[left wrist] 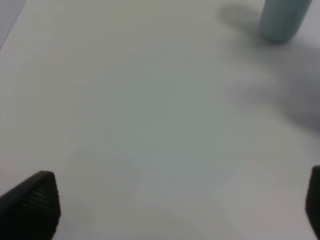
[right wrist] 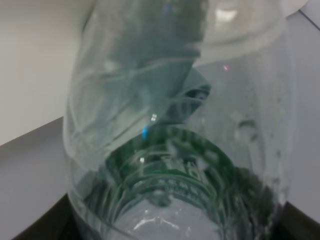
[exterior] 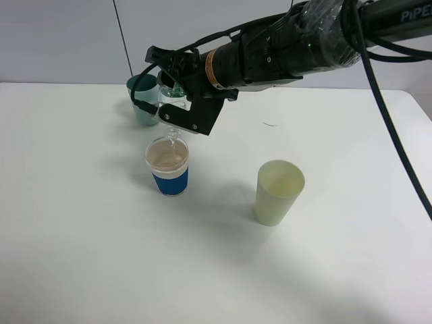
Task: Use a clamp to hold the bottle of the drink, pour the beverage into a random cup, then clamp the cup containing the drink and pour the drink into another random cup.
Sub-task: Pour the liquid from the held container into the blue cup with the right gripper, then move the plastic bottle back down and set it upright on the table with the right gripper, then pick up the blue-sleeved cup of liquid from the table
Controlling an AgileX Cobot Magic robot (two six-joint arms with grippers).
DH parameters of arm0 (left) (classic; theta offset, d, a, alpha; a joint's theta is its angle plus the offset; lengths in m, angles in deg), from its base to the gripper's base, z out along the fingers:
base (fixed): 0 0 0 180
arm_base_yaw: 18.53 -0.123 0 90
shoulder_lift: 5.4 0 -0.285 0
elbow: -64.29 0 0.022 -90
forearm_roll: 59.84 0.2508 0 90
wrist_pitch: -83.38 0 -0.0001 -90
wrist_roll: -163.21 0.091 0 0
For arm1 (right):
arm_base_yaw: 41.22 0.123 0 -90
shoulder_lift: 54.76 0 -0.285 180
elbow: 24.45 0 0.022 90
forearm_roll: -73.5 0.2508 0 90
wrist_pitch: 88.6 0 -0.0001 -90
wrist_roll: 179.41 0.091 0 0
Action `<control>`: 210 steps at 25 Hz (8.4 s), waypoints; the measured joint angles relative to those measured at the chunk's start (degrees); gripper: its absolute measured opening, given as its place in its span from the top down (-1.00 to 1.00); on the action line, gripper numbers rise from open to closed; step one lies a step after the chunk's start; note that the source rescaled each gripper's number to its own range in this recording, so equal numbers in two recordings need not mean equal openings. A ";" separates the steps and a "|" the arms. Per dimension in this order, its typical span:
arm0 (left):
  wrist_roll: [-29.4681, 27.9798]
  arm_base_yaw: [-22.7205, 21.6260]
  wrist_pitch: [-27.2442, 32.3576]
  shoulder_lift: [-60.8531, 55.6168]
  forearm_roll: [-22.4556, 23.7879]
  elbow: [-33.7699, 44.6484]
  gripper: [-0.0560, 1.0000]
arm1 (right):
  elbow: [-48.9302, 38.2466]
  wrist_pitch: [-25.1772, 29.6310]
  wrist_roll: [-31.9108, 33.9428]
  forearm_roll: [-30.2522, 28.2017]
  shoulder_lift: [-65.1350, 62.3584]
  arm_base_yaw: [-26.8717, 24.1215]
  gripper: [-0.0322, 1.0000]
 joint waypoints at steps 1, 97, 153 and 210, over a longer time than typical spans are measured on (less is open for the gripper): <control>0.00 0.00 0.00 0.00 0.00 0.00 -1.00 | 0.00 -0.06 -0.43 0.00 0.00 0.00 0.94; 0.00 0.00 0.00 0.00 0.00 0.00 -1.00 | -8.45 -2.21 111.64 28.28 -11.63 -24.92 0.94; 0.00 0.00 0.00 0.00 0.00 0.00 -1.00 | -5.32 -23.48 90.31 31.06 12.13 -29.08 0.94; 0.00 0.00 0.00 0.00 0.00 0.00 -1.00 | -4.82 -3.77 101.15 29.51 1.37 -29.72 -0.76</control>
